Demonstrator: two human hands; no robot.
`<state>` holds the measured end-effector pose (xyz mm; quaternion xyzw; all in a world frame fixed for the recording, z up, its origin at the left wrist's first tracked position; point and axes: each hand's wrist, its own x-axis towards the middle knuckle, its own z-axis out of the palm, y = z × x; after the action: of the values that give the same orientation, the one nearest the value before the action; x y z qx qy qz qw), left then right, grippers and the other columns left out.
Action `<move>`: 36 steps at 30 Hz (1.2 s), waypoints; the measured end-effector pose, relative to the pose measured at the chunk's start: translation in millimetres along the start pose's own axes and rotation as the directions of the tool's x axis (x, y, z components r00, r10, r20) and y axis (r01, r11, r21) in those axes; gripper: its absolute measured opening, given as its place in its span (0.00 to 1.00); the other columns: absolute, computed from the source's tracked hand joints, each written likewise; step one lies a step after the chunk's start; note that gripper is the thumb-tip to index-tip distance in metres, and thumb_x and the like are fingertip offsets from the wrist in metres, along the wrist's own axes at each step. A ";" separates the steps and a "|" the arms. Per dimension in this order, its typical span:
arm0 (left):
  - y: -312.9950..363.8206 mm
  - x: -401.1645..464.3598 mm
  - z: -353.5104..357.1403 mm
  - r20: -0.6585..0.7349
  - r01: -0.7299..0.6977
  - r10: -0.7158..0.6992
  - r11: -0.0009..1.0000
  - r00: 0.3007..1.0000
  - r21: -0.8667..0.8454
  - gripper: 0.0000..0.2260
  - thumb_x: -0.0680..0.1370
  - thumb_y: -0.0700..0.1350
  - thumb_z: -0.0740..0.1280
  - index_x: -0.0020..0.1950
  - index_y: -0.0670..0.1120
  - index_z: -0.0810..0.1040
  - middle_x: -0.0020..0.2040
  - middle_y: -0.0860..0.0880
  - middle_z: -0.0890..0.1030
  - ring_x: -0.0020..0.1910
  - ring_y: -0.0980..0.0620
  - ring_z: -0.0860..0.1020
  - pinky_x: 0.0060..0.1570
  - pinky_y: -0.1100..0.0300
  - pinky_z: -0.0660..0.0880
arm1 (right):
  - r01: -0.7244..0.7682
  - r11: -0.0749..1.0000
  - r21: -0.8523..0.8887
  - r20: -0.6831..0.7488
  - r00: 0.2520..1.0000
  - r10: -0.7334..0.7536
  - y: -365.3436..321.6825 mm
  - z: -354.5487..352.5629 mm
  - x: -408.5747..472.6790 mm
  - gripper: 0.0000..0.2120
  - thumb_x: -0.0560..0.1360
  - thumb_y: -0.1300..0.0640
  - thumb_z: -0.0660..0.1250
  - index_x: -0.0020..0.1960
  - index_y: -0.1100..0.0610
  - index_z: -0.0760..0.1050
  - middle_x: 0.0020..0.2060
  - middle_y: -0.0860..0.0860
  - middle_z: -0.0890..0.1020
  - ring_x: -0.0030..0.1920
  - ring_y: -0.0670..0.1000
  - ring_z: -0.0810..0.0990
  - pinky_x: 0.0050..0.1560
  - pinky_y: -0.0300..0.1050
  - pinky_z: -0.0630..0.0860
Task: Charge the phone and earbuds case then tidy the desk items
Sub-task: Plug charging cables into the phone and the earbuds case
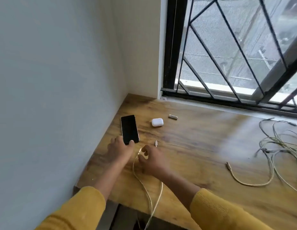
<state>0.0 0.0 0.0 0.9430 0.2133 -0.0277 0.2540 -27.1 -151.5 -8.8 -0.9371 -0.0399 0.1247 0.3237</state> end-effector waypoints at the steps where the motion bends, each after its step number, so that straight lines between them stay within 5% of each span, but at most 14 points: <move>1: 0.0 7.0 0.8 0.021 -0.003 0.002 1.000 1.000 0.012 0.27 0.81 0.62 0.66 0.74 0.46 0.73 0.70 0.43 0.75 0.66 0.42 0.75 0.56 0.50 0.74 | -0.026 1.000 0.016 -0.014 1.000 0.027 -2.6 2.0 2.8 0.17 0.80 0.43 0.68 0.64 0.50 0.79 0.55 0.48 0.84 0.55 0.51 0.81 0.55 0.52 0.81; 9: 12.1 43.8 12.0 0.063 -0.024 0.013 0.984 0.998 0.176 0.38 0.79 0.68 0.67 0.76 0.40 0.66 0.72 0.39 0.71 0.66 0.40 0.75 0.51 0.53 0.74 | -0.239 0.965 -0.104 -0.106 0.968 0.228 -23.7 12.8 15.1 0.17 0.76 0.36 0.68 0.44 0.50 0.77 0.37 0.47 0.81 0.40 0.51 0.81 0.44 0.53 0.83; 14: 22.4 63.2 17.8 0.141 -0.004 -0.033 0.967 0.989 0.254 0.49 0.74 0.72 0.70 0.81 0.40 0.58 0.74 0.39 0.65 0.68 0.37 0.72 0.57 0.48 0.78 | -0.276 0.949 -0.149 -0.025 0.961 0.276 -31.3 20.6 20.6 0.14 0.77 0.42 0.71 0.50 0.52 0.74 0.47 0.50 0.78 0.49 0.56 0.82 0.40 0.48 0.72; 18: 30.7 72.2 18.3 0.168 0.042 -0.092 0.960 0.981 0.278 0.56 0.72 0.69 0.75 0.83 0.39 0.52 0.77 0.38 0.62 0.72 0.35 0.70 0.61 0.46 0.76 | -0.326 0.937 -0.124 -0.011 0.945 0.328 -34.0 25.7 25.9 0.11 0.75 0.47 0.71 0.48 0.52 0.74 0.46 0.50 0.78 0.46 0.56 0.81 0.39 0.47 0.72; 22: 34.4 78.0 17.3 0.190 0.093 -0.143 0.964 0.971 0.250 0.59 0.68 0.69 0.77 0.83 0.39 0.51 0.76 0.38 0.62 0.71 0.36 0.71 0.61 0.48 0.75 | -0.367 0.922 0.118 0.068 0.930 0.362 -28.3 28.2 27.7 0.08 0.73 0.50 0.72 0.45 0.55 0.81 0.38 0.52 0.85 0.38 0.55 0.84 0.35 0.49 0.79; 24: 34.3 81.1 16.1 0.192 0.096 -0.148 0.962 0.970 0.254 0.59 0.68 0.70 0.78 0.83 0.39 0.52 0.75 0.38 0.64 0.70 0.37 0.72 0.60 0.49 0.75 | -0.383 0.861 0.335 0.166 0.923 0.347 -24.1 30.1 26.5 0.08 0.75 0.52 0.74 0.44 0.57 0.81 0.38 0.55 0.88 0.40 0.58 0.88 0.41 0.56 0.85; 28: 32.0 86.5 15.4 0.194 0.090 -0.128 0.977 0.973 0.193 0.53 0.67 0.67 0.79 0.78 0.38 0.59 0.71 0.39 0.73 0.66 0.40 0.77 0.53 0.51 0.76 | -0.415 0.737 0.533 0.229 0.910 0.346 -18.1 33.5 24.5 0.09 0.78 0.52 0.76 0.46 0.55 0.78 0.41 0.56 0.89 0.38 0.52 0.87 0.39 0.50 0.83; 32: 29.6 86.6 12.2 0.210 0.168 -0.170 0.985 0.963 0.024 0.46 0.66 0.62 0.81 0.72 0.41 0.64 0.62 0.43 0.80 0.53 0.44 0.82 0.41 0.54 0.78 | -0.412 0.656 0.632 0.223 0.908 0.355 -16.2 29.3 22.3 0.10 0.79 0.52 0.75 0.48 0.57 0.77 0.41 0.57 0.88 0.39 0.57 0.87 0.34 0.46 0.78; 36: 30.7 75.2 9.3 0.279 0.304 -0.224 0.908 0.934 -0.289 0.39 0.67 0.53 0.81 0.68 0.42 0.64 0.56 0.46 0.77 0.51 0.46 0.79 0.47 0.53 0.81 | -0.376 0.522 0.766 0.235 0.919 0.318 -17.5 14.2 15.9 0.08 0.82 0.59 0.72 0.47 0.62 0.77 0.36 0.59 0.84 0.28 0.49 0.77 0.27 0.40 0.74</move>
<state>81.5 0.7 -5.8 0.8394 0.3091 -0.1398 0.4247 -15.3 -126.7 -12.1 -0.6761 0.1970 0.2214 0.6746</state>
